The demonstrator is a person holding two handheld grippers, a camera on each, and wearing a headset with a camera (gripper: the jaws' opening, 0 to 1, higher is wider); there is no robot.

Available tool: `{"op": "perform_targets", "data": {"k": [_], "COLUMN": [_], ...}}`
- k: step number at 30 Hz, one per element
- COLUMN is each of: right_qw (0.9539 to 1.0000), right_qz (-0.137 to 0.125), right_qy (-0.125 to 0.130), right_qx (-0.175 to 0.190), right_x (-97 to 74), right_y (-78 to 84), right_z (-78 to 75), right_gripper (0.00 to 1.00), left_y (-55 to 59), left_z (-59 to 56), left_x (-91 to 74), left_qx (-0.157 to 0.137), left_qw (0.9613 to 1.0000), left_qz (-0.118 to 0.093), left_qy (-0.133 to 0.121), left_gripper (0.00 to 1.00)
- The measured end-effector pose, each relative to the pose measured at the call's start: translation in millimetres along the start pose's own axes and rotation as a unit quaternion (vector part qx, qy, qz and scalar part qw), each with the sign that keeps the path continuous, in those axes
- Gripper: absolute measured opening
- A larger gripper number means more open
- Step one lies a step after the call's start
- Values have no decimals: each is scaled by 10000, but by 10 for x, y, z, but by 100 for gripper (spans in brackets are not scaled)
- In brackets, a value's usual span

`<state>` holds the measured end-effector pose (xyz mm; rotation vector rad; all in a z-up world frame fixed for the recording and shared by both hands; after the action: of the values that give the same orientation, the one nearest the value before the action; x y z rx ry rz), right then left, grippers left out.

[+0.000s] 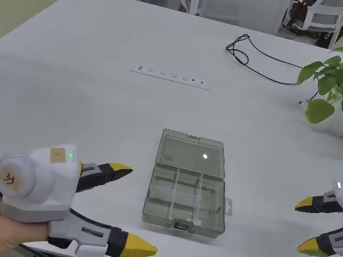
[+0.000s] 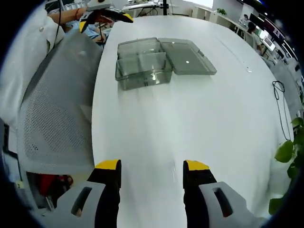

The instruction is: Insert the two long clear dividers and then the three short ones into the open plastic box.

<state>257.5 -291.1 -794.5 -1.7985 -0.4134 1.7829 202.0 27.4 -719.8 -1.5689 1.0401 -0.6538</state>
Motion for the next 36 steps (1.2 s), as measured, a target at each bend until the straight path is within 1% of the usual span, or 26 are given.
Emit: {"op": "perform_targets", "data": {"k": [3,10,13,15,17,20,23,24,26,31,34,36], "right_qw": [9999,9994,9985,9979,9977,9973,9959,9958,9964,9948,9946,9945], "right_qz": [151,324,488,582,620,654,797,780,760,830,851,842], "right_qy": [-18,-105,-133,-139,-135,-163,-180,-148,-109,-27,-27,-38], "right_qx": [-72,-98,-231,-255,-252,-282,-388,-446,-365,-582,-596,-617], "right_x": [27,117,146,154,160,177,193,188,190,198,193,192], "right_y": [101,247,327,367,387,404,453,445,445,456,450,447], "right_z": [-30,-57,-86,-99,-109,-111,-112,-131,-143,-144,-139,-127], "right_gripper": [53,52,50,50,49,47,45,44,43,41,40,38], "left_y": [-3,-4,0,-2,-12,-2,8,10,9,17,18,19], "left_z": [4,11,10,12,13,16,12,12,15,7,6,7], "left_x": [1,2,6,8,11,9,7,5,4,9,13,16], "left_qx": [-3,-22,-27,-34,-28,-33,-40,-53,-48,-58,-57,-65], "left_qw": [10000,10000,10000,10000,10000,10000,10000,10000,10000,10000,10000,10000], "left_qz": [2,13,35,32,10,35,55,61,50,46,40,38], "left_qy": [-10,-38,-42,-49,-47,-46,-30,-34,-38,-30,-18,-21], "left_gripper": [96,96,96,96,96,96,96,96,96,95,95,95]}}
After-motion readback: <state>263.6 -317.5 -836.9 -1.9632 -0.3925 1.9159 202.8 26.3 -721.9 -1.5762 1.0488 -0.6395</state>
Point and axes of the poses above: the centre of the closed fingertips' face, and the gripper's own axes: x roughly forward along the fingers, z roughly to its left, y roughly out of its underside, the point moved 2 cm from there along -x, roughly backward along the fingers, and after that the axes turned 15 degrees about -z, right-handed, at the moved point
